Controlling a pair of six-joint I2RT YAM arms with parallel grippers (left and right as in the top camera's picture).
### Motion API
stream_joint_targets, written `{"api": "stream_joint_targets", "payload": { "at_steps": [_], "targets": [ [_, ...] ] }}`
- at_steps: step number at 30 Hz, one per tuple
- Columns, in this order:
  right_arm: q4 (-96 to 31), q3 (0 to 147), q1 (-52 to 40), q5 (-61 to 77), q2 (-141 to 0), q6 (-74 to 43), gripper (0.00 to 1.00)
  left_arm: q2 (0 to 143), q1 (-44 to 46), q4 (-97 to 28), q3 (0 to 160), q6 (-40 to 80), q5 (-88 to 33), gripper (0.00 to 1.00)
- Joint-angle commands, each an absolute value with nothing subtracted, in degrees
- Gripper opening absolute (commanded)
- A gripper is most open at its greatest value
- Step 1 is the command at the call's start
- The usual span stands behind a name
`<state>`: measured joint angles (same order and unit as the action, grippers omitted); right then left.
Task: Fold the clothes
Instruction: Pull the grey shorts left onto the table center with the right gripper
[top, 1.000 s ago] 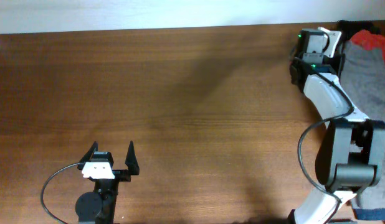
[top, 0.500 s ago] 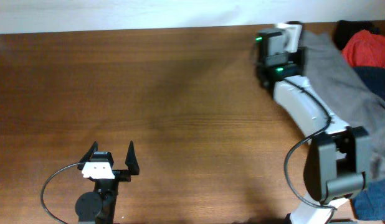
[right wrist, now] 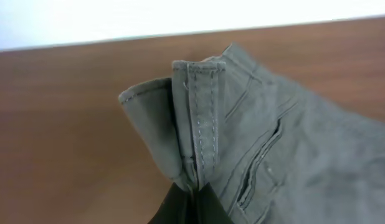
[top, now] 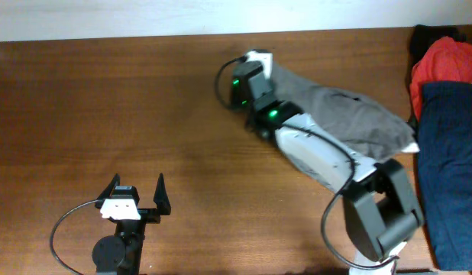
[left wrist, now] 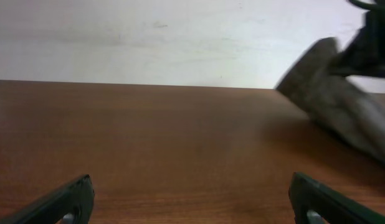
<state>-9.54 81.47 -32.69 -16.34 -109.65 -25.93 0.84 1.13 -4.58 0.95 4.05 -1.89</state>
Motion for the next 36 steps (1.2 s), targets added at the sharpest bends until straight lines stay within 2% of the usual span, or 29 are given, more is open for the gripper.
{"api": "stream_joint_targets", "payload": {
  "at_steps": [1, 10, 19, 20, 21, 22, 26, 29, 31, 36],
  "targets": [
    [-7.7, 81.7, -37.8, -9.5, -111.2, -32.9, 0.04, 0.4, 1.3, -4.6, 0.5, 3.1, -1.7, 0.99],
    [-1.2, 81.7, -45.5, -3.6, -111.3, -35.1, 0.04, 0.4, 1.3, -4.6, 0.5, 3.1, -1.7, 0.99],
    [-1.0, 81.7, -46.2, 0.8, -111.3, -36.9, 0.04, 0.3, 1.3, -4.6, 0.5, 3.1, -1.7, 0.99],
    [-1.0, 81.7, -46.2, 1.4, -111.3, -36.9, 0.09, 0.4, 1.3, -4.6, 0.5, 3.1, -1.7, 0.99],
    [-1.0, 81.7, -46.2, 1.3, -111.3, -36.9, 0.18, 0.4, 1.3, -4.6, 0.5, 3.1, -1.7, 0.99],
    [-1.0, 81.7, -46.2, 1.3, -111.3, -36.9, 0.43, 0.3, 1.3, -4.6, 0.5, 3.1, -1.7, 0.99],
    [-1.0, 81.7, -46.1, 1.3, -111.3, -36.7, 0.45, 0.4, 1.3, -4.6, 0.5, 3.1, -1.7, 0.99],
    [-0.1, 81.7, -46.1, 1.3, -111.0, -34.8, 0.52, 0.4, 1.3, -4.6, 0.5, 3.1, -1.7, 0.99],
    [0.0, 81.7, -45.8, -0.5, -109.9, -30.9, 0.62, 0.3, 1.3, -4.6, 0.5, 3.1, -1.7, 1.0],
    [-5.1, 81.7, -42.9, -7.0, -104.8, -30.3, 0.67, 0.4, 1.3, -4.6, 0.5, 3.1, -1.7, 0.99]
  ]
}}
